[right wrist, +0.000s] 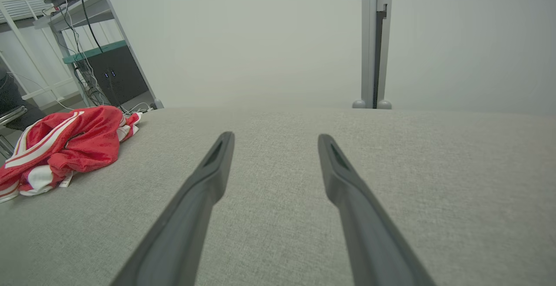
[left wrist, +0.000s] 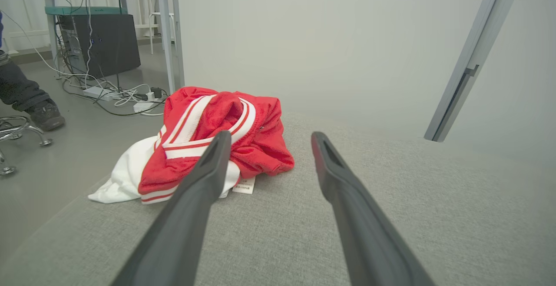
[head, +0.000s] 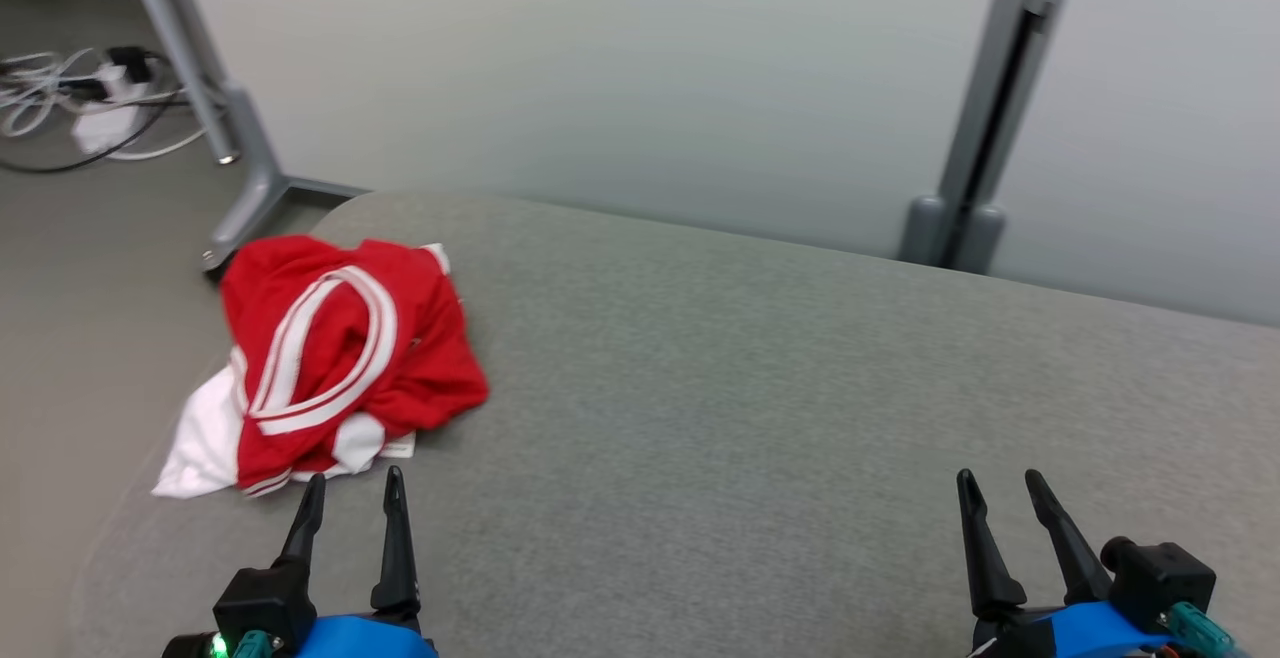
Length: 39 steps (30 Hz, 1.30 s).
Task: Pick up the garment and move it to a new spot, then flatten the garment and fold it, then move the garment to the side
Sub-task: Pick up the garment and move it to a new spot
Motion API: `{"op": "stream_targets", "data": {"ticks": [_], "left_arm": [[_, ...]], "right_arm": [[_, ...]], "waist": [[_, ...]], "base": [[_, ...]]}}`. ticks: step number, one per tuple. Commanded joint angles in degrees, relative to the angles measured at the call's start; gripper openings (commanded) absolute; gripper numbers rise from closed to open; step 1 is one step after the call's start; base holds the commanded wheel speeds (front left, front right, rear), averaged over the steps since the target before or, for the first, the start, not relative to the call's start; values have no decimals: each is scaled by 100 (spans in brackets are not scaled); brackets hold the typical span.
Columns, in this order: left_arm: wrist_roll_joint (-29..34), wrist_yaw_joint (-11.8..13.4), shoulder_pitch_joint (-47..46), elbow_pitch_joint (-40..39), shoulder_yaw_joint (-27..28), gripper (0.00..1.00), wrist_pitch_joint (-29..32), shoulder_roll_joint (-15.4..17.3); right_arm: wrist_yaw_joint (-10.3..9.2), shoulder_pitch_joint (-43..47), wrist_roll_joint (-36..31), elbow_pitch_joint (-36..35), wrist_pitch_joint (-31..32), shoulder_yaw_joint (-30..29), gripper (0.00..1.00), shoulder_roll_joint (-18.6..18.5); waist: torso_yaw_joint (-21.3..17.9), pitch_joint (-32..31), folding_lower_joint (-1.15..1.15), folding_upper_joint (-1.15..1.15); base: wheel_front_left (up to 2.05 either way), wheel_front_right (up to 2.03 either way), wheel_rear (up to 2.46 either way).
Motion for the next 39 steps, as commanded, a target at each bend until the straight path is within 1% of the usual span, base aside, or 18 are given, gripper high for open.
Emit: {"op": "stream_targets", "data": {"ticks": [1,6,11,18,19,21,24,25,28,30,34,39], "left_arm": [[-19,16,45,-47,-5,100,22,44],[-33,39,108,-129,2,100,69,99],[-78,69,156,-204,8,100,105,138],[-162,92,162,-310,-8,100,156,119],[-223,64,130,-371,12,100,194,100],[-425,11,-49,-578,113,100,313,76],[-646,-56,-361,-944,254,100,657,195],[-646,-56,-361,-944,254,100,657,195],[-762,-115,-801,-1236,338,100,1240,462],[-759,-133,-1188,-1323,447,100,1602,734],[-982,-186,-1827,-1075,687,100,2291,1130],[-1209,-327,-2461,-448,889,100,2886,1577]], "right_arm": [[7,46,43,18,-30,3,100,-29],[6,-20,79,70,-42,51,100,-29],[6,-58,77,117,-59,83,100,-30],[7,-90,62,161,-73,120,100,-30],[6,-91,63,160,-71,128,100,-30],[7,-100,52,149,-71,131,100,-30],[6,-126,24,106,-73,91,100,-30],[6,-126,24,106,-73,91,100,-30],[6,-155,2,54,-68,88,100,-30],[6,-225,-41,16,-53,113,100,-30],[7,-353,-57,-68,-24,177,100,-29],[6,-540,-218,-277,70,230,100,-31]], "waist": [[315,154,0,0],[724,168,0,0],[934,178,0,0],[945,188,0,0],[925,196,0,0],[882,232,0,0],[795,318,0,0],[795,318,0,0],[657,445,0,0],[535,565,0,0],[250,863,0,0],[-148,1367,0,0]], "base": [[0,0,0],[0,0,0],[0,0,0],[0,0,0],[0,0,0],[0,0,0],[0,0,0],[0,0,0],[0,0,0],[0,0,0],[0,0,0],[0,0,0]]}}
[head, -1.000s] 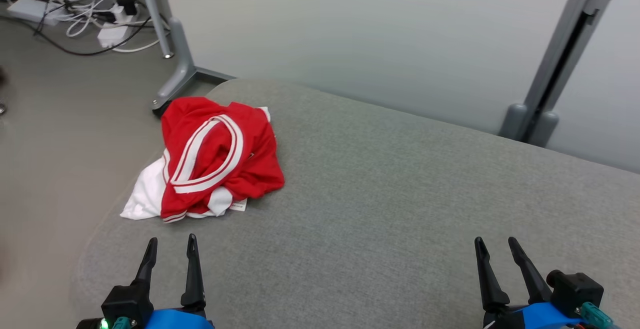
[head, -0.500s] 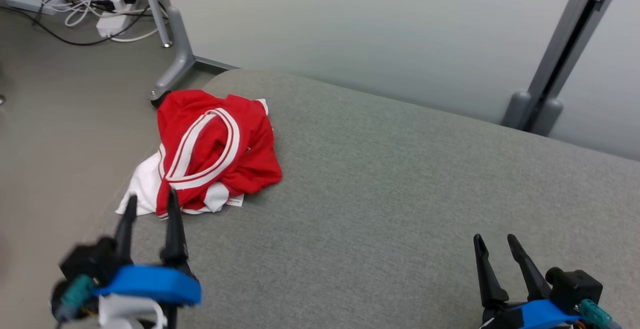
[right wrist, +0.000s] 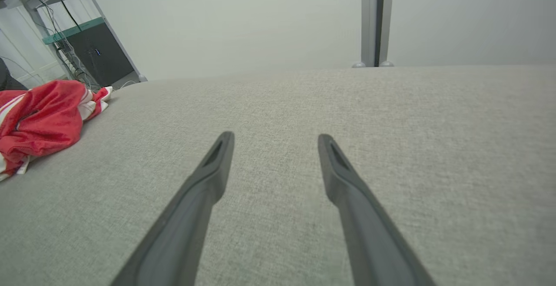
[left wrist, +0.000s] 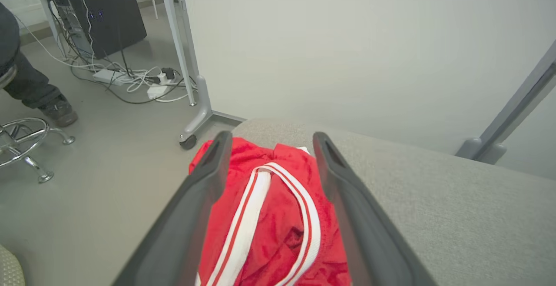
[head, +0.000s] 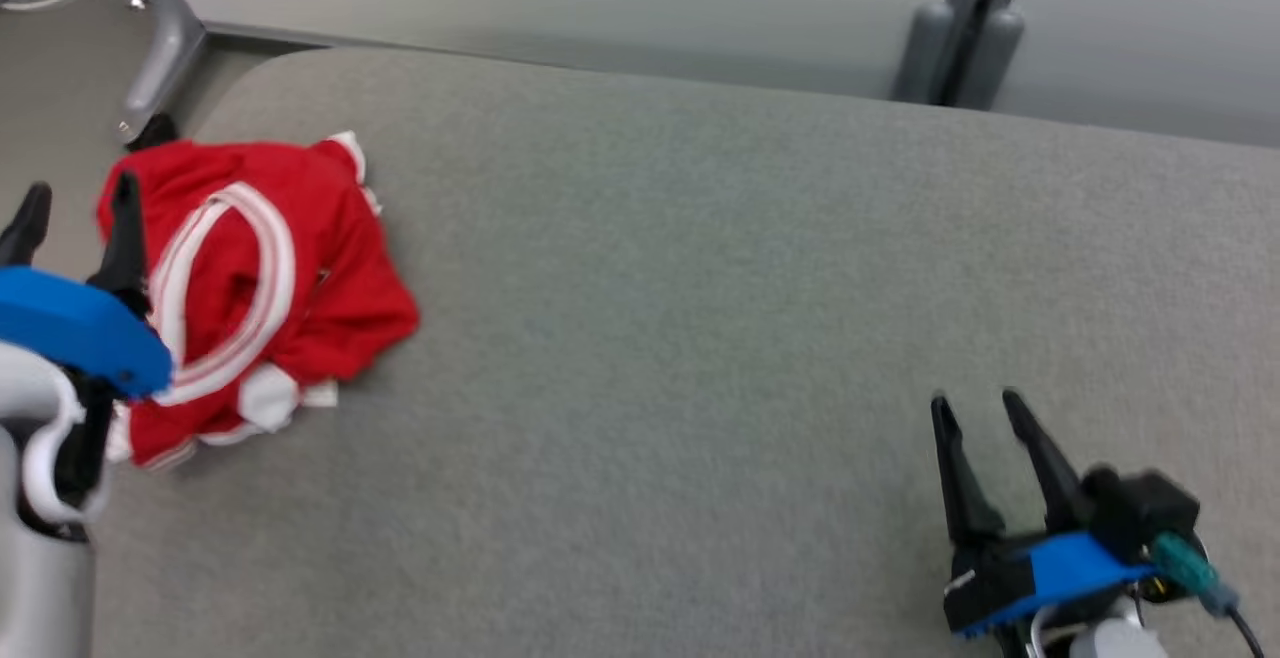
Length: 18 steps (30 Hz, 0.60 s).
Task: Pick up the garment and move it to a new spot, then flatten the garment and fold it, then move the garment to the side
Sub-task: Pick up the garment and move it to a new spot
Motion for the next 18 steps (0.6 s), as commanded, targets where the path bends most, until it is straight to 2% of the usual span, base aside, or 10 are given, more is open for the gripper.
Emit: {"op": "stream_targets", "data": {"ticks": [1,6,14,17,18], "left_arm": [[-44,-24,-129,149,17,100,98,61],[-281,57,-400,761,221,100,758,364],[-600,511,-194,1302,596,100,1767,695],[-637,474,-24,1379,521,100,2039,726],[-671,451,12,1383,500,79,2140,733]], "right_arm": [[1,-99,-42,-55,28,-11,100,-34],[1,-264,-217,-360,162,-3,100,-33],[1,-436,-268,-705,275,38,100,-31],[1,-416,-239,-716,274,-12,100,-32],[1,-401,-229,-705,268,-19,100,-31]], "waist": [[-60,112,0,0],[-468,635,0,0],[-1089,1215,0,0],[-1225,1238,0,0],[-1251,1223,0,0]], "base": [[0,0,0],[0,0,0],[0,0,0],[0,0,0],[0,0,0]]}}
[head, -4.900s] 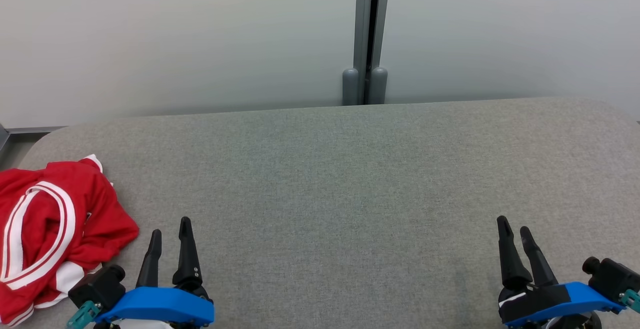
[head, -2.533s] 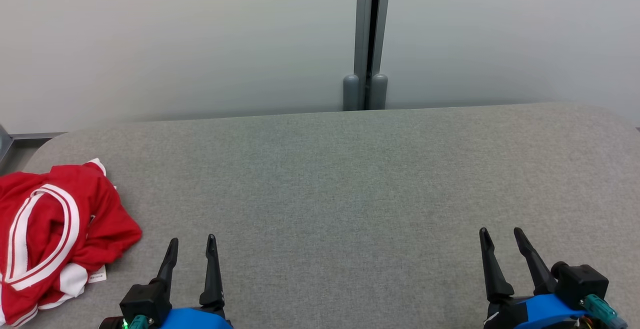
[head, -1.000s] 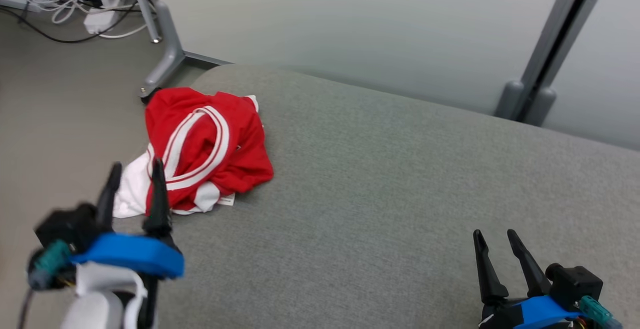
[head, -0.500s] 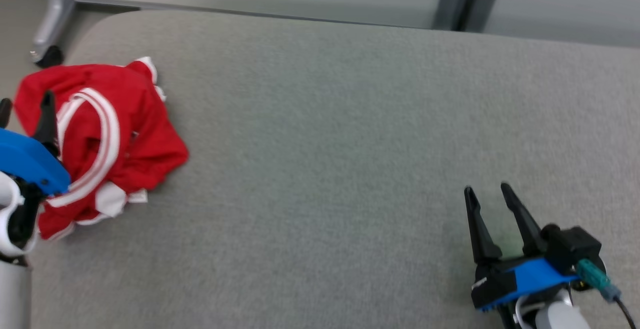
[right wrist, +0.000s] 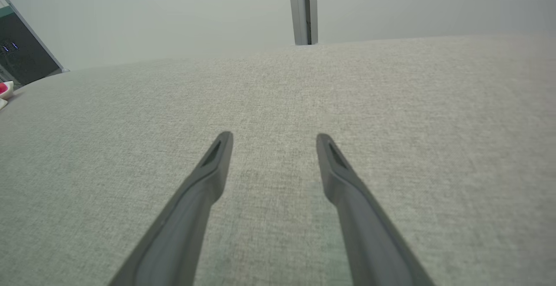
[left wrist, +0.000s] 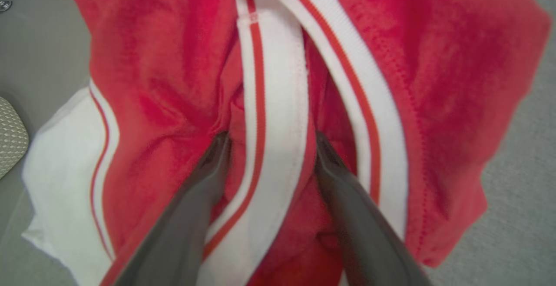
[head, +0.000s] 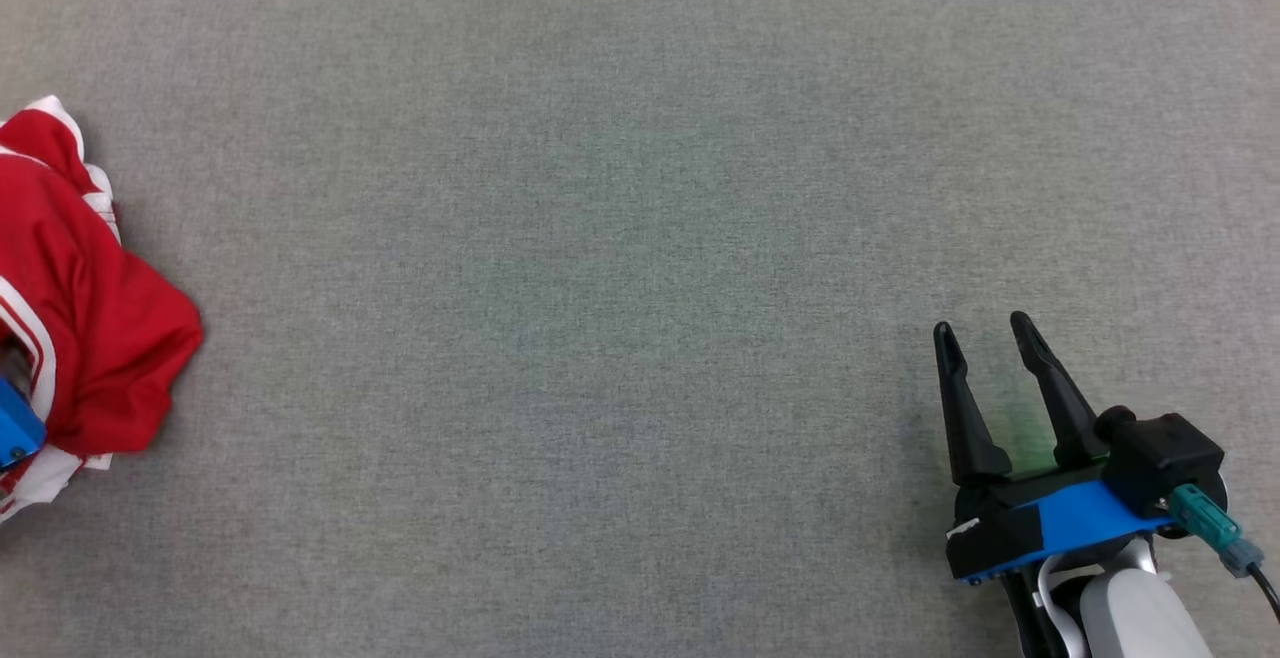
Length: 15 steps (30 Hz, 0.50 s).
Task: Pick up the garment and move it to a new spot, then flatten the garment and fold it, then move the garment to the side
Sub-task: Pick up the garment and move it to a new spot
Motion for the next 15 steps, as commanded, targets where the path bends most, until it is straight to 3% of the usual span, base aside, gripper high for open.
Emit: {"op": "stream_targets", "data": {"ticks": [1,7,15], "left_arm": [[-42,-36,102,-2,-54,3,109,18],[93,-270,-106,-562,-124,0,40,340],[447,-591,-929,-1593,-579,0,30,645]], "right_arm": [[2,-14,21,-6,-14,-6,100,-25],[3,-7,176,104,-76,19,100,-26],[3,183,544,504,-261,167,100,-27]], "waist": [[-37,-40,-1,0],[-45,-388,-1,0],[-45,-1397,-1,0]], "base": [[0,0,0],[0,0,0],[0,0,0]]}}
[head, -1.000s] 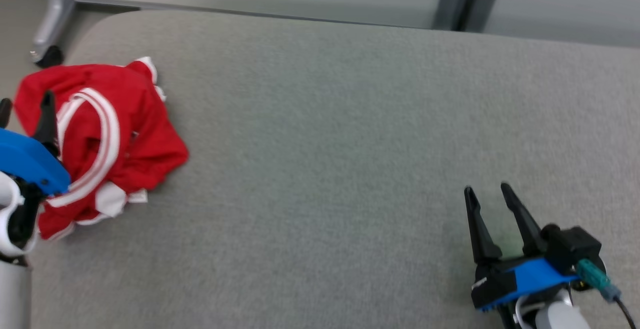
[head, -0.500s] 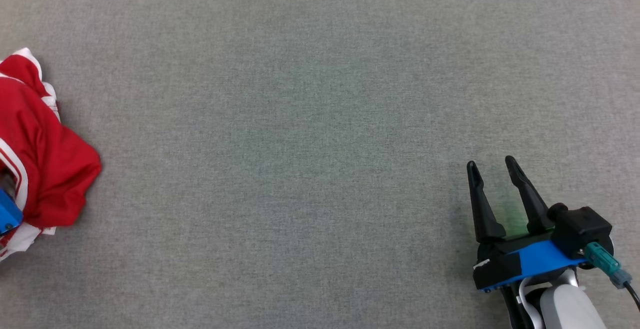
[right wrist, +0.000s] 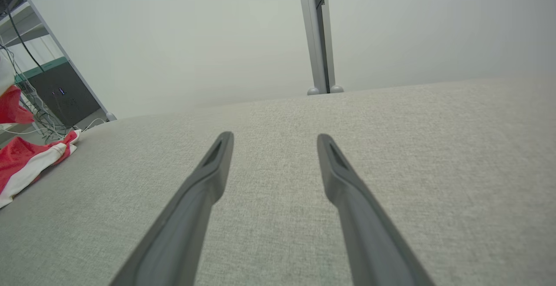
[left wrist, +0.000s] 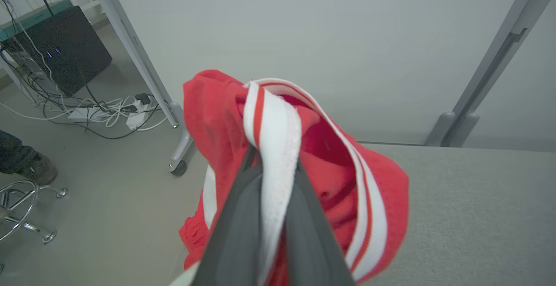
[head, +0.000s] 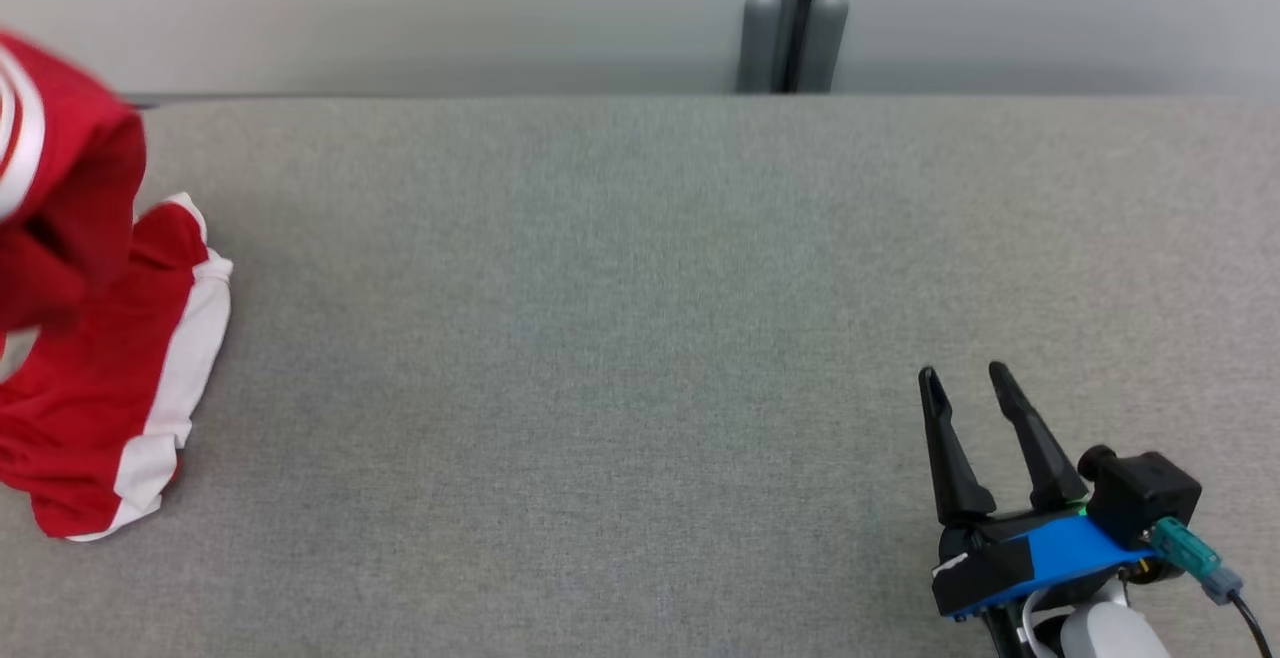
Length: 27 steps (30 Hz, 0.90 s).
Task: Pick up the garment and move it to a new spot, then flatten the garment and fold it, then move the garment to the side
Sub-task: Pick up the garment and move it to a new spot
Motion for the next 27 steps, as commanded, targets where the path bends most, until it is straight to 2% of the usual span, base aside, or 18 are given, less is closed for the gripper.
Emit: {"op": "stream_targets", "data": {"ticks": [1,5,10,16,21,27], "left_arm": [[85,-48,-278,-215,-119,0,-33,-22],[106,-168,-781,-741,-497,0,16,-226],[-152,-330,-1221,-1315,-1039,0,15,-705],[-115,-395,-1099,-1745,-1587,0,-173,-1059],[-71,-292,-551,-1650,-1978,0,-447,-1459],[-71,-301,387,-830,-2454,0,-1110,-1904]], "right_arm": [[2,93,108,78,-46,35,100,-30],[2,212,259,230,-106,68,100,-29],[2,302,329,312,-134,16,100,-29],[2,246,349,291,-157,85,100,-32],[2,197,374,293,-161,96,100,-28],[2,81,430,312,-162,241,100,-26]], "waist": [[-194,-354,1,0],[-304,-732,1,0],[-541,-950,1,0],[-1065,-878,1,0],[-1471,-724,1,0],[-1961,-505,1,0]], "base": [[0,0,0],[0,0,0],[0,0,0],[0,0,0],[0,0,0],[0,0,0]]}}
